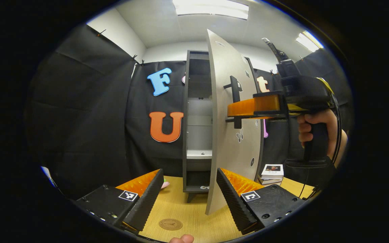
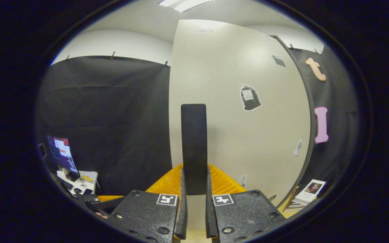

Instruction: Open the cabinet door with the right hand, grasp the bottle in the cabinet with the left hand and place it on the coaster, then close the cabinet door with the right hand.

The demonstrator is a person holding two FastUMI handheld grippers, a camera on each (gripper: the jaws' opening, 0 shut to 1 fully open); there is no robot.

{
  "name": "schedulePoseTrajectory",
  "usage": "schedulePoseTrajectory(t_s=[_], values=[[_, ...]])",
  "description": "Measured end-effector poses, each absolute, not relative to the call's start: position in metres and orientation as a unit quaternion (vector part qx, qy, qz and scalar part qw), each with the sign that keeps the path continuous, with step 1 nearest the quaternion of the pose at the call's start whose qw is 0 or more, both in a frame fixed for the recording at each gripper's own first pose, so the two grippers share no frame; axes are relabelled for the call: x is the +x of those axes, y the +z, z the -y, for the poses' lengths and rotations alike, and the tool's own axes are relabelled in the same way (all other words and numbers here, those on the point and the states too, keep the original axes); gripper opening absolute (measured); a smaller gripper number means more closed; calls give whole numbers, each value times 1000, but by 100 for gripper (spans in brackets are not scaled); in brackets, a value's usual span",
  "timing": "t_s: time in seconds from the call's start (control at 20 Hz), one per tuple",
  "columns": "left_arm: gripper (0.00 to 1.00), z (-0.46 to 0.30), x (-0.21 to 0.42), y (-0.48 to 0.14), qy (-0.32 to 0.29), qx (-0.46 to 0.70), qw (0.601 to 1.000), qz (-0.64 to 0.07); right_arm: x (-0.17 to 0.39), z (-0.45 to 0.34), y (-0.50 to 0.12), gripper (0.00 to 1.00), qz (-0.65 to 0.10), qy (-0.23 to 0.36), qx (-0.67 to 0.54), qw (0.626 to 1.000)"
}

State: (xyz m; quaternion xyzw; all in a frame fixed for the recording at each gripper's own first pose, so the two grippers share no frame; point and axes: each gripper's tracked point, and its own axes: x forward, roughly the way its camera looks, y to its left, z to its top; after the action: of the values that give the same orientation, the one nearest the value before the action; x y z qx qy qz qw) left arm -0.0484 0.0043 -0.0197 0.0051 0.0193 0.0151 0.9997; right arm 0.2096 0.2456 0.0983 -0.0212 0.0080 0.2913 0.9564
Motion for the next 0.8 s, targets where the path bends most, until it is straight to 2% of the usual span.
schedulePoseTrajectory(t_s=[0.8], values=[[95, 40, -41, -27, -40, 4, 999, -25, 181, -213, 103, 25, 2, 286, -2, 958]])
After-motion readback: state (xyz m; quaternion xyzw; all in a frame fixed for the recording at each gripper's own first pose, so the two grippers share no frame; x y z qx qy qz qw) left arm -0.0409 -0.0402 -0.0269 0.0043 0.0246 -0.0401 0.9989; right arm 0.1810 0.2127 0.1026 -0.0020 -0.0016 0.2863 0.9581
